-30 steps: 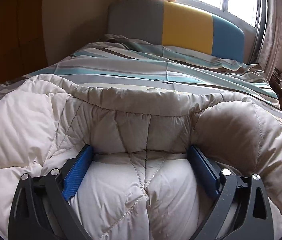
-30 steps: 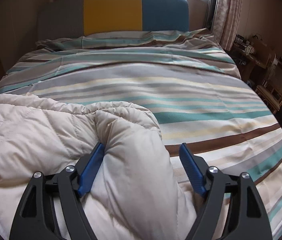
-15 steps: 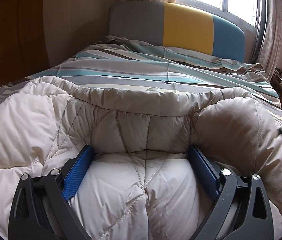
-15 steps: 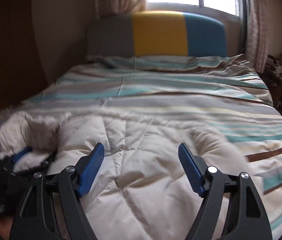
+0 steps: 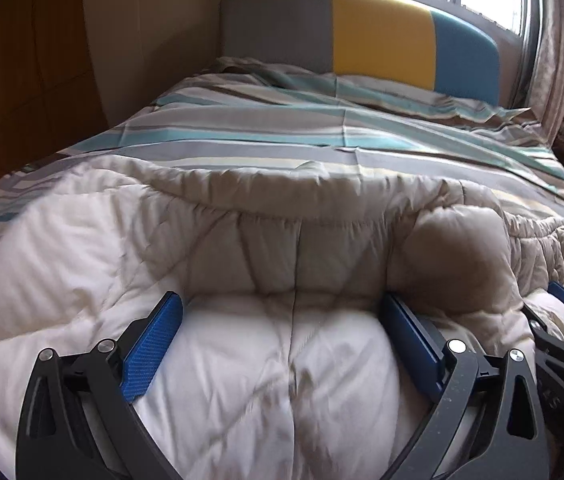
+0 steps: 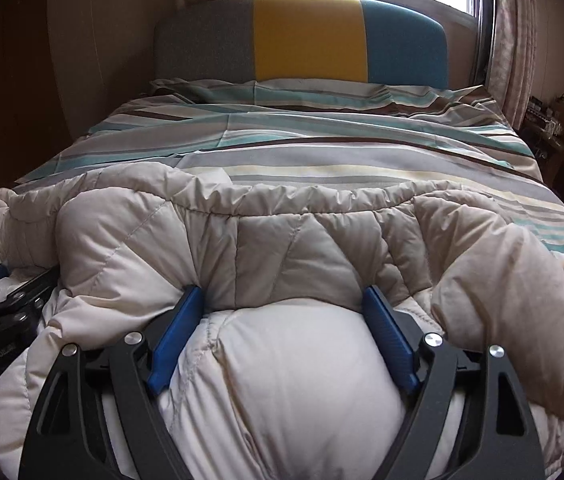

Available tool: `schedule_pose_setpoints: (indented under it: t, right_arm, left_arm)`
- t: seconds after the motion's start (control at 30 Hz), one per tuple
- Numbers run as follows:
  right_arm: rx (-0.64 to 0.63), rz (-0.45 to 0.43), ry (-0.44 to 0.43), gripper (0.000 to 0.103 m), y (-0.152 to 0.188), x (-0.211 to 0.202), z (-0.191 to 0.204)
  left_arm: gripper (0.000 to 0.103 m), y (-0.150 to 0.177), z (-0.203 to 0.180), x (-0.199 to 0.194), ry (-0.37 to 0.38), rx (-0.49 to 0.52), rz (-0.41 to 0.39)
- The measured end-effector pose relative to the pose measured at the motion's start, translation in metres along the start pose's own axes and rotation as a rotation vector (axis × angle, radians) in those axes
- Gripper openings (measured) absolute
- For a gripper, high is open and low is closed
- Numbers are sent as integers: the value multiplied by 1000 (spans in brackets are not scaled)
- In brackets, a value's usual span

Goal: Fold large clothes

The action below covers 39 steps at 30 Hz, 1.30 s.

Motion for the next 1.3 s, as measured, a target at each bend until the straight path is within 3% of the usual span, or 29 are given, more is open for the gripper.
schedule_pose_setpoints:
  t: [0.17,0.27,0.4,0.47,0.57,0.7,0.87,1.1,1.3]
  right_arm:
    - [21,15,-28,84,-5,-12,-8]
    - [27,-6,-55,84,-9,-29,-13]
    - [51,-40,-22,84,-16,-45,-36]
    - [74,-19,14,86,-13,-38,-51]
    - [123,11,-1,89,-3,-22,-60]
    - [86,-8,54,90,2,-14,-52]
    - [81,4,59,91,1,-8,-52]
    - [76,14,49,92,1,-8,-51]
    - [63,64,50,98,0,-18,-49]
  left_arm:
    - [98,7,1,-25,9,-68,-6]
    - [100,8,-6,-20,-20,-23,-20]
    - [100,10,-5,-7,-14,-11,-35]
    - [100,13,-4,-6,-9,-9,-42]
    - [100,15,-1,-3,14,-22,-44]
    - [100,14,0,6,26,-26,-27]
    - [100,13,0,8,31,-27,-20]
    - [100,17,17,-28,148,-17,-14]
    - [100,30,62,-66,123,-120,-80]
Point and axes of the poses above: each gripper's, at about its wrist camera, not at the fingertips, and x roughly the way its jaws point, z to its left, y to its underside, the point moved 4 cm from there along x, roughly the way its jaws point, and after that the axes turned 1 degree about y, right-handed, at the moved point
